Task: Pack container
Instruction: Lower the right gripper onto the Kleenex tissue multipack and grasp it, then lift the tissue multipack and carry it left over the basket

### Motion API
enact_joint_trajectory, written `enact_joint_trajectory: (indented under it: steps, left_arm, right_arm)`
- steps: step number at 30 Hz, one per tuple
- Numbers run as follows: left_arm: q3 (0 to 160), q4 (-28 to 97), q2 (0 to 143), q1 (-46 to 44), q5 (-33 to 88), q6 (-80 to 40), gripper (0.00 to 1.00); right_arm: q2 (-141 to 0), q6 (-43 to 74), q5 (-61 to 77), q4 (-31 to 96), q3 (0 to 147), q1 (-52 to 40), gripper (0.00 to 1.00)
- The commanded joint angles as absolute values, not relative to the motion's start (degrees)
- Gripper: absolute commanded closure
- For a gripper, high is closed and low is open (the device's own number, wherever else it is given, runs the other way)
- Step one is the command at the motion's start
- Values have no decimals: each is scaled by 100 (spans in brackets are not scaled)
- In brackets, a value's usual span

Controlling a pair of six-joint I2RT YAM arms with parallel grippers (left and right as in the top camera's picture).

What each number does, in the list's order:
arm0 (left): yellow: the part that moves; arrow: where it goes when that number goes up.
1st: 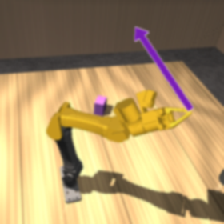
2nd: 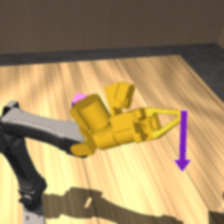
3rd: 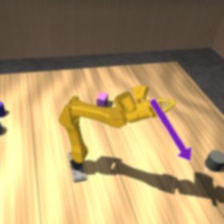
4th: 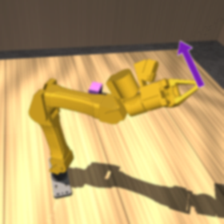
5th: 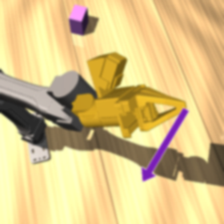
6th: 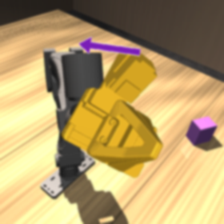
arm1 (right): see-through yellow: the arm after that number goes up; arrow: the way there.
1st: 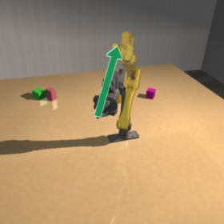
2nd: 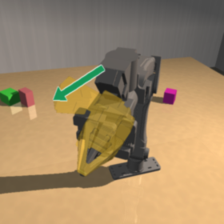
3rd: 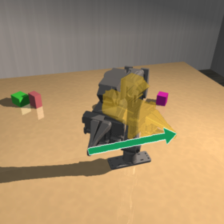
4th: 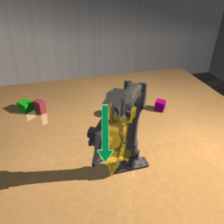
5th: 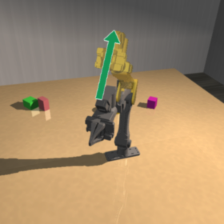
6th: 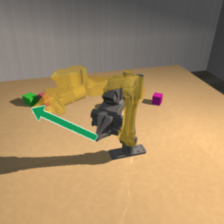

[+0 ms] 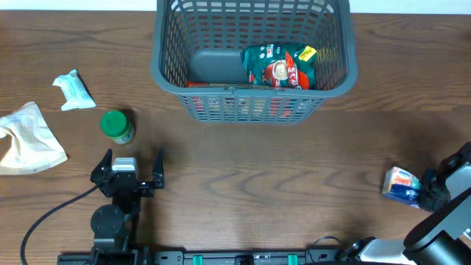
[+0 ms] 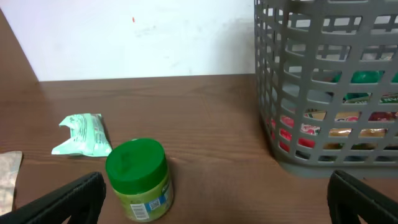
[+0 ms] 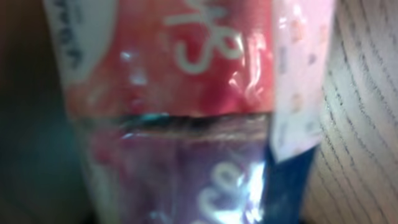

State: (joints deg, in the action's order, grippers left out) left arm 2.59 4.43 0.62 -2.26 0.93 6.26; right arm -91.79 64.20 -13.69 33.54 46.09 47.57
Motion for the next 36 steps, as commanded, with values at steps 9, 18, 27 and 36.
enact_joint_trajectory:
  steps: [9, 18, 27, 36]
  left_arm:
    - [84, 526, 23, -211, 47, 685, 1]
    - [84, 526, 23, -211, 47, 685, 1]
    - [84, 526, 23, -211, 47, 685, 1]
    - [84, 526, 23, -211, 47, 685, 1]
  right_arm:
    - [-9332, 4338, -617, 3190, 4530, 4709, 99]
    - [-8678, 3229, 49, 2998, 4998, 4268, 99]
    - [-7863, 2418, 425, 3597, 6785, 3509, 99]
    - [-7837, 707, 1699, 4274, 9067, 2593, 98]
